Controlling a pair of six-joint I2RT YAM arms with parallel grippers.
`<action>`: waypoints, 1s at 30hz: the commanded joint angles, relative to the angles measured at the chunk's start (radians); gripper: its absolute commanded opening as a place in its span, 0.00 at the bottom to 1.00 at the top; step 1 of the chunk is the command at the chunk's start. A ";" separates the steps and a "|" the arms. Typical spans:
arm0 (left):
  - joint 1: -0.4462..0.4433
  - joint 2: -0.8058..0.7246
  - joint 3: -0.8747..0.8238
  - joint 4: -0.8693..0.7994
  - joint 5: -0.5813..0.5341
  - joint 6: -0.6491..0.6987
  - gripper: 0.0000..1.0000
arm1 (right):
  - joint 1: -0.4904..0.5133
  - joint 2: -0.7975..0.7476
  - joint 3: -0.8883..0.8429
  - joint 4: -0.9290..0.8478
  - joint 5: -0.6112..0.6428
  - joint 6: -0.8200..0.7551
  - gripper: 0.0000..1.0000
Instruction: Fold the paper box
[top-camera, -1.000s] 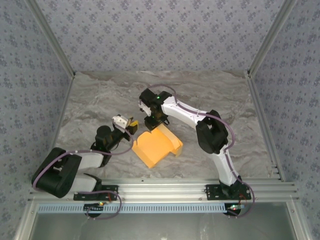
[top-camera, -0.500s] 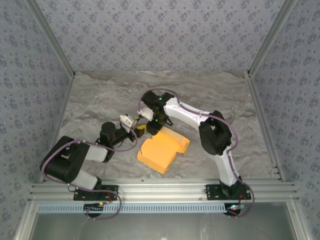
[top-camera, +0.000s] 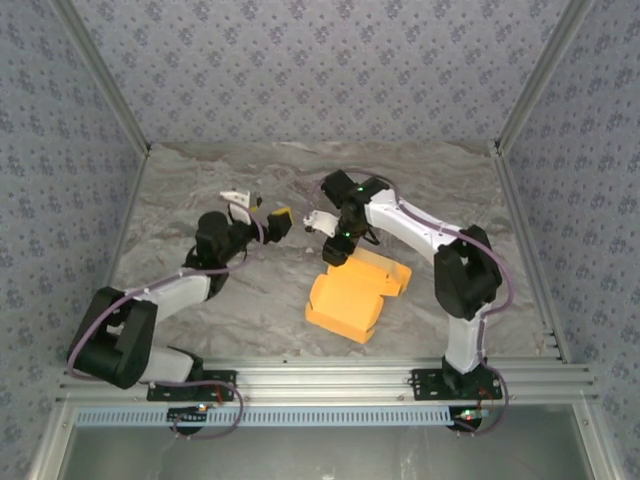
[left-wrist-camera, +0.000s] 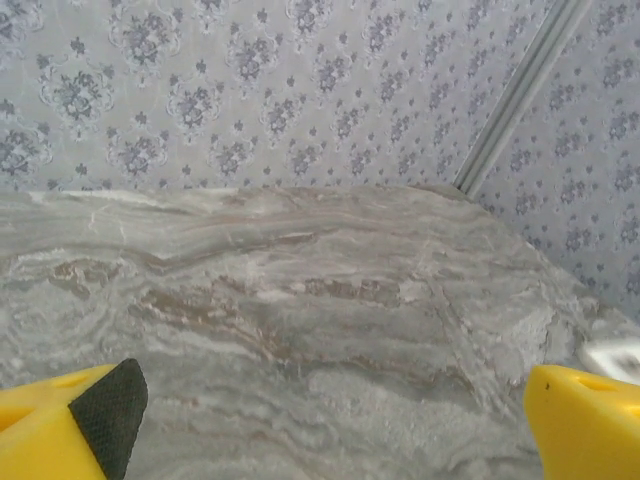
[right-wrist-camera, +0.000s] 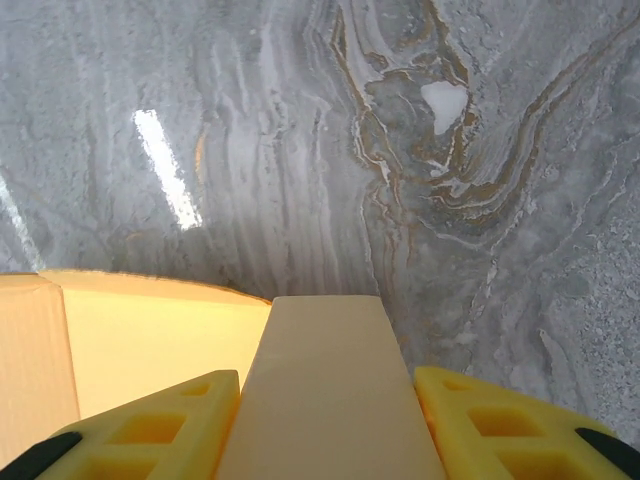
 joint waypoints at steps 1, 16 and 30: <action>-0.001 -0.022 0.065 -0.184 0.158 0.002 0.99 | -0.019 -0.096 -0.062 0.069 -0.064 -0.110 0.44; -0.181 -0.148 0.087 -0.609 0.297 0.581 0.99 | -0.132 -0.306 -0.193 0.115 -0.307 -0.384 0.45; -0.257 0.021 0.272 -0.645 0.428 0.724 0.96 | -0.113 -0.431 -0.276 0.135 -0.387 -0.564 0.45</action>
